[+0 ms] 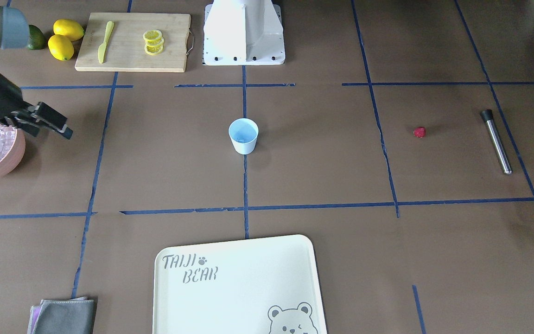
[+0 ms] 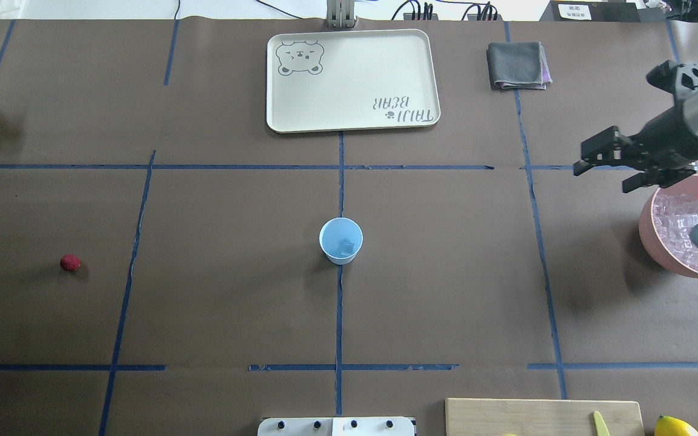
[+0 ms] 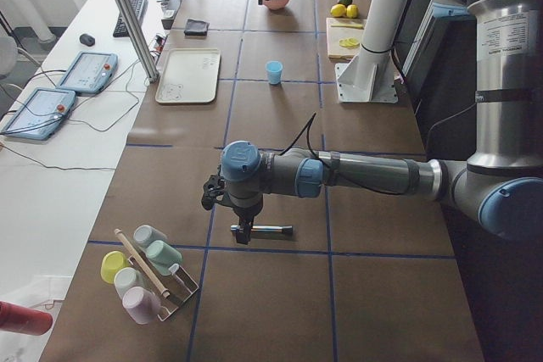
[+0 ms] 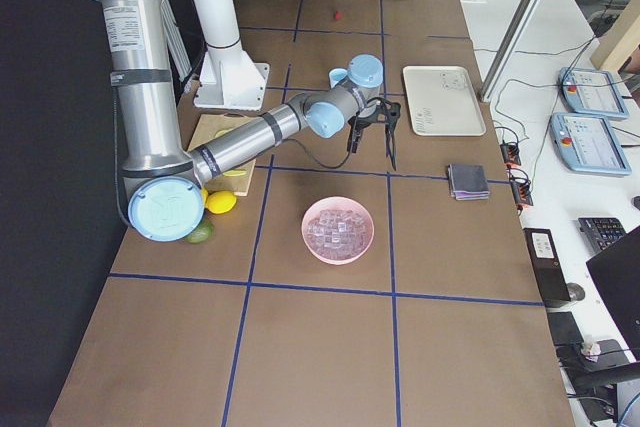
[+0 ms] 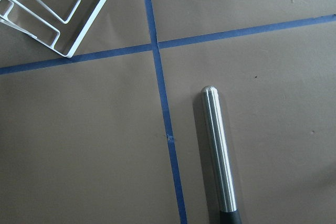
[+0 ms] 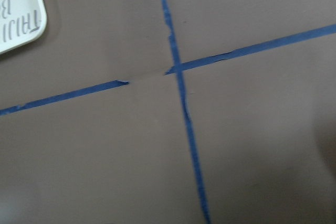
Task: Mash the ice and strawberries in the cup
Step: 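Move the right gripper back over the pink bowl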
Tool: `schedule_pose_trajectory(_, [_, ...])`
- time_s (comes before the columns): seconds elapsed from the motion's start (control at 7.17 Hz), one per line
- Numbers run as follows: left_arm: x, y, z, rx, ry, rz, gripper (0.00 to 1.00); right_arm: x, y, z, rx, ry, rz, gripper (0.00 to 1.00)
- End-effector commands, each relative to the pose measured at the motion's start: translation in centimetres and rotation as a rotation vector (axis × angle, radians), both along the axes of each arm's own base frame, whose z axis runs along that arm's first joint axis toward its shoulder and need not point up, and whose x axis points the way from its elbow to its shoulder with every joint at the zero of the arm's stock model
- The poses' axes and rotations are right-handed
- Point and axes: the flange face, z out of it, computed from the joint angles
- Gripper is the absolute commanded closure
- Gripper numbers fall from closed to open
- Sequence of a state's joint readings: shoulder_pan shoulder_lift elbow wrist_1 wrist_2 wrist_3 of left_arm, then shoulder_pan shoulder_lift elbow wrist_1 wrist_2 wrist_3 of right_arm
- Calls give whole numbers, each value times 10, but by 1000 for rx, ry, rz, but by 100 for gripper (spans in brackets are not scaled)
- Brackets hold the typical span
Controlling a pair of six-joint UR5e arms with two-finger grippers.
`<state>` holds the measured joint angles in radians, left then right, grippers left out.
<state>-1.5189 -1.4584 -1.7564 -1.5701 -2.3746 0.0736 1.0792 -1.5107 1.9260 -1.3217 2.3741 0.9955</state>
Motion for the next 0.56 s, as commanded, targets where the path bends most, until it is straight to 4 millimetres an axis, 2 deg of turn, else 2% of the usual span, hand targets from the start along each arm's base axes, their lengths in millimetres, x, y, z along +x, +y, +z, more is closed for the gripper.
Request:
schedule_pose_trajectory(0.0, [-1, 1, 1, -2, 0, -1, 0, 63, 17, 72, 127, 77, -82, 0])
schedule_pose_trajectory(0.28, [-1, 0, -1, 3, 0, -1, 0, 85, 27, 120, 134, 151, -102, 0])
schedule_pose_trajectory(0.42, [0, 0, -3, 7, 2, -1, 0, 89, 27, 135, 123, 201, -86, 0])
